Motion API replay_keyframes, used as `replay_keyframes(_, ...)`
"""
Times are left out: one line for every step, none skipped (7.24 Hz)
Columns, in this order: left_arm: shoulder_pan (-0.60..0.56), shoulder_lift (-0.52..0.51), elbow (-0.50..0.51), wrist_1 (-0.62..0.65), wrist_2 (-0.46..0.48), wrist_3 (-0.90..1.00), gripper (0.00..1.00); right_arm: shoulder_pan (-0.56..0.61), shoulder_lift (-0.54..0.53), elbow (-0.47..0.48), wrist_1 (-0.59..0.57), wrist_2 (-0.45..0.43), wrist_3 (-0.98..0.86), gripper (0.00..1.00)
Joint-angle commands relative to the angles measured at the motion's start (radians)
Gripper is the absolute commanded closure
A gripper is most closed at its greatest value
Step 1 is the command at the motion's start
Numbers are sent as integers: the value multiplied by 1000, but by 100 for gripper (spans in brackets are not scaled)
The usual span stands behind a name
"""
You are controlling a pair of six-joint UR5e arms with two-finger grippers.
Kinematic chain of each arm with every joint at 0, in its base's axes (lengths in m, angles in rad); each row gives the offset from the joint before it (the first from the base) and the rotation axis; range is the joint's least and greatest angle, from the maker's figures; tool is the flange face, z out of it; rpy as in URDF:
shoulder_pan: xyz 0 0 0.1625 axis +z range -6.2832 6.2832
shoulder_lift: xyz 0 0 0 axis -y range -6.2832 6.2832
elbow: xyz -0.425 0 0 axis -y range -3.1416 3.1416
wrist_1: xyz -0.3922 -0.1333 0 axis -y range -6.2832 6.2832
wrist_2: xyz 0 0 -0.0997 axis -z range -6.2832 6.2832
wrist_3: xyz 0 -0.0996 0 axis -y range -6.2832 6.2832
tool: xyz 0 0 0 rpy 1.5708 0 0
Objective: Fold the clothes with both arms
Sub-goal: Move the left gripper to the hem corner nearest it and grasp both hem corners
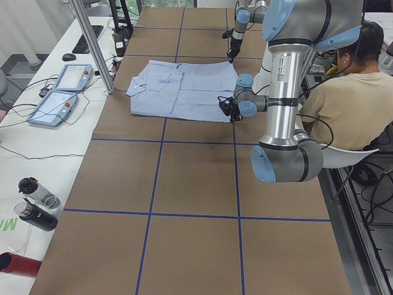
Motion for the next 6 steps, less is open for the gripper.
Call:
replay_keyframes(1,57,-105,1,-2,-4,100,1,-35,38,0,3,-2,100)
replay_keyframes(5,86,-158,0,-2,-22,100,1,-61,61,2,6,-2,100)
replay_keyframes(11,85,-179,1,-2,-53,100,1,-64,62,2,6,-5,100)
replay_keyframes(14,82,-196,0,-3,-65,100,1,-72,63,2,6,-6,100)
replay_keyframes(31,63,-199,0,-3,-99,100,1,-74,69,2,6,-8,100)
replay_keyframes(24,22,-200,0,-5,-99,100,11,-71,92,2,3,-6,100)
